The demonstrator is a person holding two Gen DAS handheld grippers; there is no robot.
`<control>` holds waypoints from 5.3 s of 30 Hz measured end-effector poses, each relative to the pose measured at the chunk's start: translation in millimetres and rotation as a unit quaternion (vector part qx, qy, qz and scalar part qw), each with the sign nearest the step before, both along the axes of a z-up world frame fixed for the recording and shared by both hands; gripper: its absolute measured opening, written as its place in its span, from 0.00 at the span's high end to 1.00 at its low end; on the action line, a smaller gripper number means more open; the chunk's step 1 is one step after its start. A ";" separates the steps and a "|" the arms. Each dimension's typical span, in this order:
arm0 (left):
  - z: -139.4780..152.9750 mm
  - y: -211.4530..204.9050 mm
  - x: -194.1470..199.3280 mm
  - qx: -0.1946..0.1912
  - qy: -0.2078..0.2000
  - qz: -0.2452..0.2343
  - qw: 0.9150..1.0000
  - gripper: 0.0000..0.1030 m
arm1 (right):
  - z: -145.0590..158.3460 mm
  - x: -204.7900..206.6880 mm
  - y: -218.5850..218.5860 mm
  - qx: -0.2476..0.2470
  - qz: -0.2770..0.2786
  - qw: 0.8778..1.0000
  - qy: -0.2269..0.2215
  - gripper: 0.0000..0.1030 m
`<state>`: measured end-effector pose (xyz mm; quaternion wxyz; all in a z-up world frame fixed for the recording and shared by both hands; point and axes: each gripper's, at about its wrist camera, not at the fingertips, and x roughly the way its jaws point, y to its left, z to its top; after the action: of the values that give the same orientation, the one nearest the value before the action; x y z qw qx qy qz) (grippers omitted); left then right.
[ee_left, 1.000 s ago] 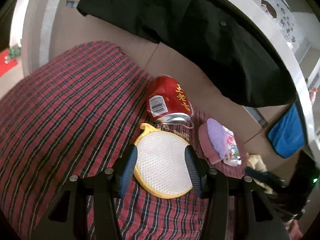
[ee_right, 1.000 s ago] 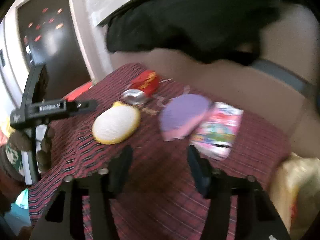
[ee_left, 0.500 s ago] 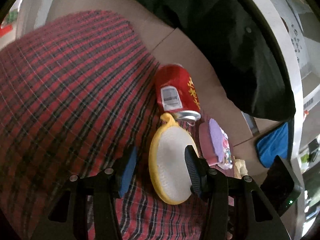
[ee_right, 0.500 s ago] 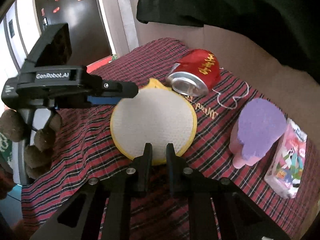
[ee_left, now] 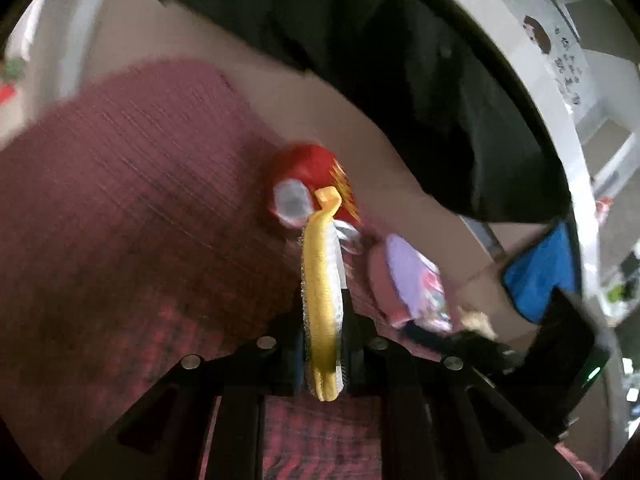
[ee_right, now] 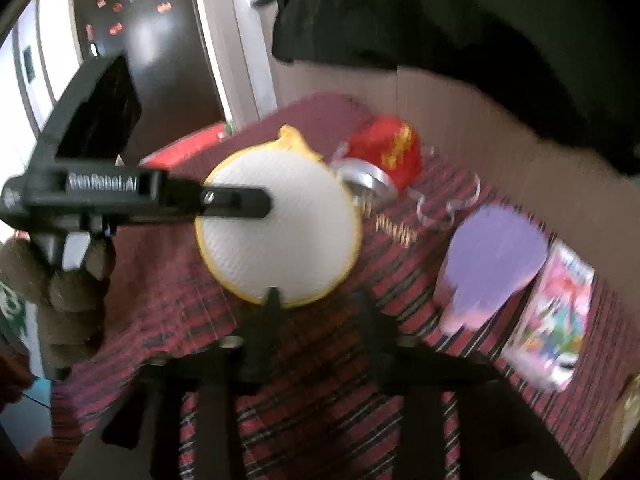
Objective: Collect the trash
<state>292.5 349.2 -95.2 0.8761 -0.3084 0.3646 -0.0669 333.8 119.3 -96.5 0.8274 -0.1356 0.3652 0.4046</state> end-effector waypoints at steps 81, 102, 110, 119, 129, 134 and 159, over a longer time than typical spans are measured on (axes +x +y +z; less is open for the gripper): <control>102.7 -413.8 -55.1 0.259 -0.208 -0.103 0.938 0.86 | 97.9 -78.8 -367.4 0.052 -0.317 0.930 -0.181 0.55; 68.7 -438.3 -20.5 0.235 -0.146 -0.135 0.951 0.86 | 66.1 -62.6 -404.7 0.073 -0.347 0.925 -0.138 0.55; 64.6 -438.1 4.9 0.185 -0.135 -0.186 0.955 0.80 | 54.3 -43.8 -403.2 0.069 -0.342 0.931 -0.102 0.48; 78.4 -383.8 16.0 0.146 -0.116 -0.168 0.968 0.56 | 54.6 -44.2 -398.6 0.064 -0.349 0.929 -0.100 0.42; 93.4 -237.0 9.4 0.140 -0.103 -0.070 0.982 0.56 | 74.7 -49.3 -334.8 0.080 -0.281 0.951 -0.102 0.42; 70.8 -167.2 30.4 0.111 -0.075 -0.010 0.991 0.56 | 66.1 -35.4 -277.3 0.067 -0.240 0.964 -0.090 0.42; 17.1 -111.4 43.0 0.155 -0.058 -0.022 0.986 0.56 | -3.3 72.9 -129.2 0.048 -0.207 0.976 0.039 0.42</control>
<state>335.5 237.7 -78.1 0.9312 -0.1560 0.3260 -0.0467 406.7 -9.9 -99.8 0.8839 -0.0013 0.3974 0.2465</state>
